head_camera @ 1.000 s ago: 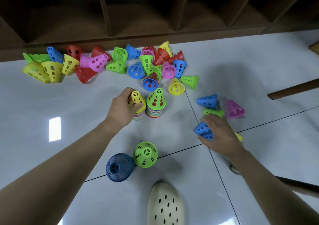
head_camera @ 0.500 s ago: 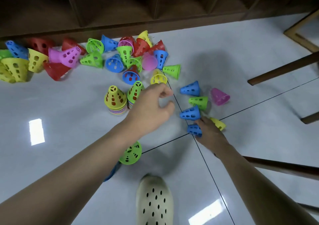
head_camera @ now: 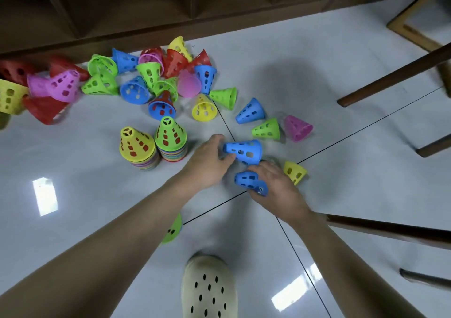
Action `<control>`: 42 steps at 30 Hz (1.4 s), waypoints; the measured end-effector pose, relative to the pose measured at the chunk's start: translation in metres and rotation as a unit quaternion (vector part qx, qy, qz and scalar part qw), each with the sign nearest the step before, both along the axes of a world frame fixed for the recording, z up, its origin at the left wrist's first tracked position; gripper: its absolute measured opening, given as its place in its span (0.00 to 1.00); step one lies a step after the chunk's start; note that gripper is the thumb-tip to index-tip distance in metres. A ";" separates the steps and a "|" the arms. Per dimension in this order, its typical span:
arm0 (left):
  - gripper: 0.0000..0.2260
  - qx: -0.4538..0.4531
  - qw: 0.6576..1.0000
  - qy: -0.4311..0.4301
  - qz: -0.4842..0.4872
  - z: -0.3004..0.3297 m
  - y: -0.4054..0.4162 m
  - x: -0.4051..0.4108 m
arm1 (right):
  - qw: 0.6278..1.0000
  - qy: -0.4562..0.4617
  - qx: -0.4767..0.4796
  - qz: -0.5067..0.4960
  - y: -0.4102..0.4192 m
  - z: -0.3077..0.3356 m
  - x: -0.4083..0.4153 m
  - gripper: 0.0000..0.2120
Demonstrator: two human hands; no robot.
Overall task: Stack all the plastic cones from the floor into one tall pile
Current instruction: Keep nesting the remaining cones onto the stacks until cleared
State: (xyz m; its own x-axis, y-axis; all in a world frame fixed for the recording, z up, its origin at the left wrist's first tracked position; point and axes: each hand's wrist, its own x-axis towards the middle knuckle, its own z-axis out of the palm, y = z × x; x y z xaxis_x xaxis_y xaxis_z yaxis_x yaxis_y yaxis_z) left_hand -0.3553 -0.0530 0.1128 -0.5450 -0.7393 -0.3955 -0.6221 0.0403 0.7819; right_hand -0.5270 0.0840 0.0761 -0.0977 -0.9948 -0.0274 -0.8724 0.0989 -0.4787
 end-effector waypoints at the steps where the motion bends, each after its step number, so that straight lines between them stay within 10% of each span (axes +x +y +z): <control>1: 0.24 0.027 0.999 0.019 0.013 0.000 -0.003 0.003 | 1.000 -0.004 -0.012 0.005 -0.002 0.004 0.006 0.21; 13: 0.05 0.046 0.917 0.325 0.228 0.060 -0.006 0.057 | 0.975 -0.160 -0.155 0.012 -0.032 0.067 0.057 0.22; 22: 0.06 -0.193 0.941 0.101 0.260 0.067 -0.050 0.156 | 0.937 -0.265 -0.220 -0.054 -0.105 0.076 0.111 0.21; 42: 0.13 -0.106 0.978 0.018 0.181 0.009 -0.059 0.156 | 0.963 -0.256 -0.079 -0.020 -0.158 0.035 0.137 0.22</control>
